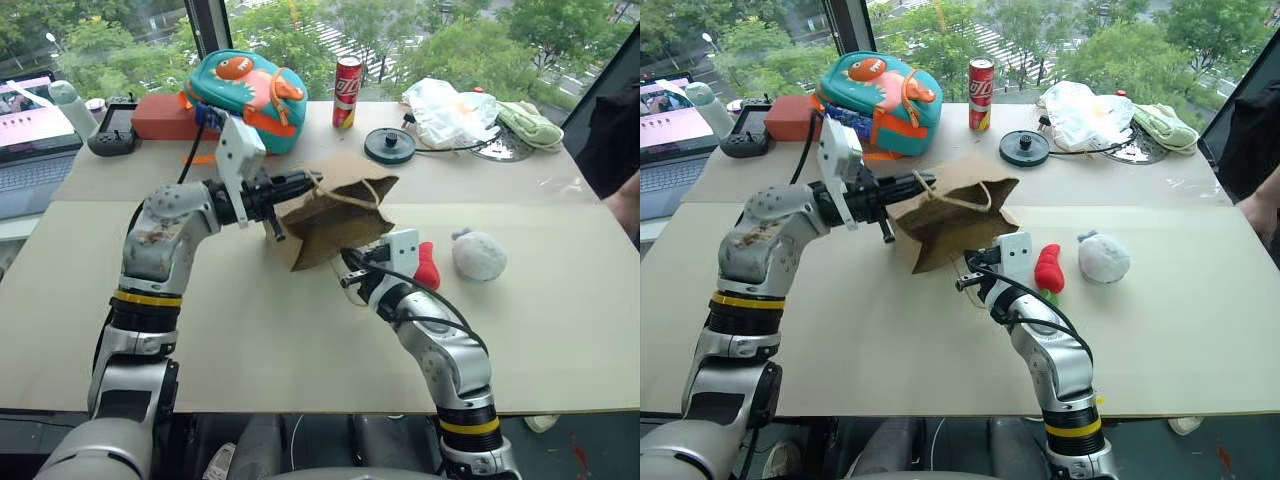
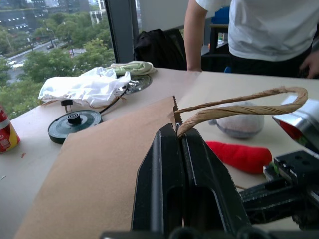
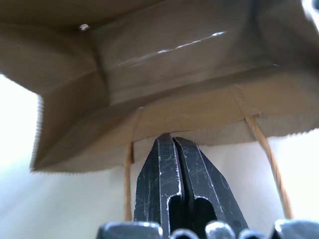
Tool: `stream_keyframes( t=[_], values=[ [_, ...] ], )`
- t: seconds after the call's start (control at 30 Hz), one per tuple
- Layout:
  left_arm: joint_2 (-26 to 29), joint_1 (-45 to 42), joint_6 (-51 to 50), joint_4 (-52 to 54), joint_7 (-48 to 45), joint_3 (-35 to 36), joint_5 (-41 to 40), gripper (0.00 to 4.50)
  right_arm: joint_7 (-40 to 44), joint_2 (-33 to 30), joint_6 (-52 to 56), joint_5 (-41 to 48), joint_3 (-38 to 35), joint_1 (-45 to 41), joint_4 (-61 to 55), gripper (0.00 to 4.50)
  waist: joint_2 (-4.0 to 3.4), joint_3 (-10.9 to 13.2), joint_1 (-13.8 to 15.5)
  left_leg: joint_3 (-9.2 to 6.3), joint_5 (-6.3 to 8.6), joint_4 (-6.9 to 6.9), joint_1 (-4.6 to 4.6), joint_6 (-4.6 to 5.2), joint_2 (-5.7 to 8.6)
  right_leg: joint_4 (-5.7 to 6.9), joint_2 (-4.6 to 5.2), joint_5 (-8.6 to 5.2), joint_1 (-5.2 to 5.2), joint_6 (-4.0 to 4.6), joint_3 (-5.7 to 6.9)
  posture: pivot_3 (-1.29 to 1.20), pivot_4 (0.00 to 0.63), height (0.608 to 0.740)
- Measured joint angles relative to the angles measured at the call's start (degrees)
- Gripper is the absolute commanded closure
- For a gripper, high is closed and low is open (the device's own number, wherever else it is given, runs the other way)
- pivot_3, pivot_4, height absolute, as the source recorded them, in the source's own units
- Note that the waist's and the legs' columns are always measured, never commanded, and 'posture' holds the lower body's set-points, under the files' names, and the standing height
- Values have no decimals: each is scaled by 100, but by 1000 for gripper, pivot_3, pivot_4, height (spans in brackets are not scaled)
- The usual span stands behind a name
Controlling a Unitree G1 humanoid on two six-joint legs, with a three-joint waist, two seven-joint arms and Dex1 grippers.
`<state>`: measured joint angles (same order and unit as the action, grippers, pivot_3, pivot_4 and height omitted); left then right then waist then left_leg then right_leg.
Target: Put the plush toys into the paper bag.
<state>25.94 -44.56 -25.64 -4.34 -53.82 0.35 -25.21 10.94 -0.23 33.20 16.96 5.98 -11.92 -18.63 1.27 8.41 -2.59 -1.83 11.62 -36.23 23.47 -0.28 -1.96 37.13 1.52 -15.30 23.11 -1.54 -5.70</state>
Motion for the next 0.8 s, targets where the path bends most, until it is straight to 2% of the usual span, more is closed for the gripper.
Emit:
stream_keyframes(
  t=[0.27,0.5,0.8],
  values=[
    [8,7,-79,1,14,-9,-13,4500,16,-78,-281,-305,241,-118,39,4477,0,0,-9,1,0,3,-5,-1,0,1,0,0,-1,0,0,0,150,739],
    [-12,13,-78,12,-29,-35,-13,4500,-38,-171,-218,-887,601,-928,1217,4477,0,0,-5,3,-1,3,-7,-2,1,1,1,1,-2,1,-1,0,150,739],
    [-14,48,-70,81,-91,-68,12,4500,-140,108,159,-933,461,-1500,2089,4477,0,0,-6,1,-1,9,-5,-2,1,2,2,1,0,2,-1,0,150,739]
  ],
)
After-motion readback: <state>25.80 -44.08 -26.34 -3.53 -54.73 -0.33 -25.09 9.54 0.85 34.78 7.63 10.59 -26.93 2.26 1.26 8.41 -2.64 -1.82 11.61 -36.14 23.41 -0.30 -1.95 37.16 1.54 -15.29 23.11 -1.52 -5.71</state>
